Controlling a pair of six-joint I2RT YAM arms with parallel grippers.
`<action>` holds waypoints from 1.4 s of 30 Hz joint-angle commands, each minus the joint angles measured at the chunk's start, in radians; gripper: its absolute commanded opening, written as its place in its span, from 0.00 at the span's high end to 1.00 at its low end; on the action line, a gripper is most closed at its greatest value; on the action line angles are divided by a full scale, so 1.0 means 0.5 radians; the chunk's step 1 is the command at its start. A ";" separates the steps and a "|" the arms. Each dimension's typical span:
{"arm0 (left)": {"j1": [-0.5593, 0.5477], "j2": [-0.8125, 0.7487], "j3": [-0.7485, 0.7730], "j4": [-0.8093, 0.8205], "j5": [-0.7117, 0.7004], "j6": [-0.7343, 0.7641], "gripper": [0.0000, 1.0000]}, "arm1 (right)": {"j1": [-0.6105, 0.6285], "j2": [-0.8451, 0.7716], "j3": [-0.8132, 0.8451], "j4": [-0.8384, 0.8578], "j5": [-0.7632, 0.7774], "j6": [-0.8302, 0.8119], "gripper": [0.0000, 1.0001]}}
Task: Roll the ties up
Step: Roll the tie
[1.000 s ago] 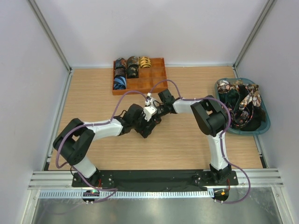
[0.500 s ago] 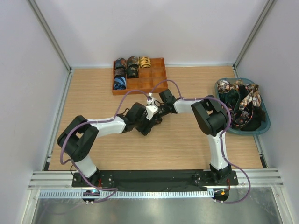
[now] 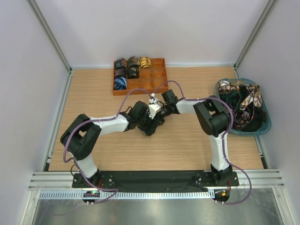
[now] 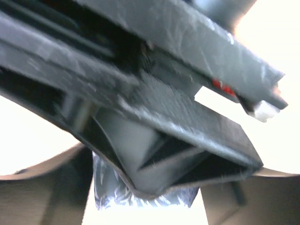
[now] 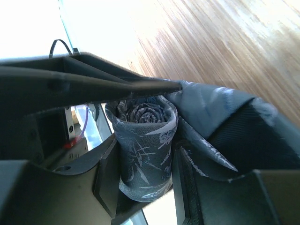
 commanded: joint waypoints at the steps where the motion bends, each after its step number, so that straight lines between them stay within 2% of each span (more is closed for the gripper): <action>1: 0.029 0.069 0.014 -0.119 -0.027 -0.062 0.11 | 0.035 0.116 -0.072 -0.245 0.384 -0.174 0.61; 5: 0.032 -0.029 0.038 -0.150 -0.039 -0.016 0.04 | 0.035 0.147 -0.042 -0.312 0.360 -0.239 0.64; 10: 0.035 -0.081 0.069 -0.217 0.009 0.055 0.02 | 0.038 0.221 0.065 -0.493 0.332 -0.392 0.66; 14: 0.035 0.017 0.115 -0.266 0.077 0.043 0.04 | 0.017 0.288 0.112 -0.598 0.311 -0.478 0.66; 20: 0.035 0.103 0.170 -0.313 0.145 0.049 0.12 | 0.014 0.380 0.155 -0.662 0.268 -0.515 0.67; 26: 0.035 0.170 0.195 -0.371 0.145 -0.040 0.26 | 0.011 0.377 0.158 -0.684 0.256 -0.530 0.66; 27: 0.035 0.183 0.198 -0.395 0.132 -0.058 0.31 | 0.011 0.368 0.158 -0.684 0.256 -0.530 0.66; 29: 0.035 0.210 0.210 -0.426 0.132 -0.105 0.36 | 0.011 0.350 0.155 -0.687 0.262 -0.530 0.61; 35: 0.020 0.217 0.170 -0.429 0.093 -0.200 0.42 | 0.007 0.334 0.179 -0.714 0.252 -0.509 0.57; 37: 0.001 0.213 0.149 -0.417 0.071 -0.206 0.41 | 0.004 0.337 0.189 -0.721 0.246 -0.500 0.57; 39: -0.026 0.217 0.152 -0.417 0.034 -0.212 0.36 | 0.004 0.340 0.195 -0.718 0.234 -0.503 0.58; 40: -0.035 0.214 0.152 -0.417 0.007 -0.209 0.32 | 0.004 0.340 0.198 -0.718 0.204 -0.512 0.58; 41: -0.045 0.201 0.149 -0.414 -0.009 -0.200 0.22 | 0.004 0.344 0.207 -0.721 0.191 -0.521 0.59; 42: -0.045 0.192 0.149 -0.417 -0.024 -0.194 0.18 | 0.004 0.347 0.228 -0.733 0.176 -0.536 0.59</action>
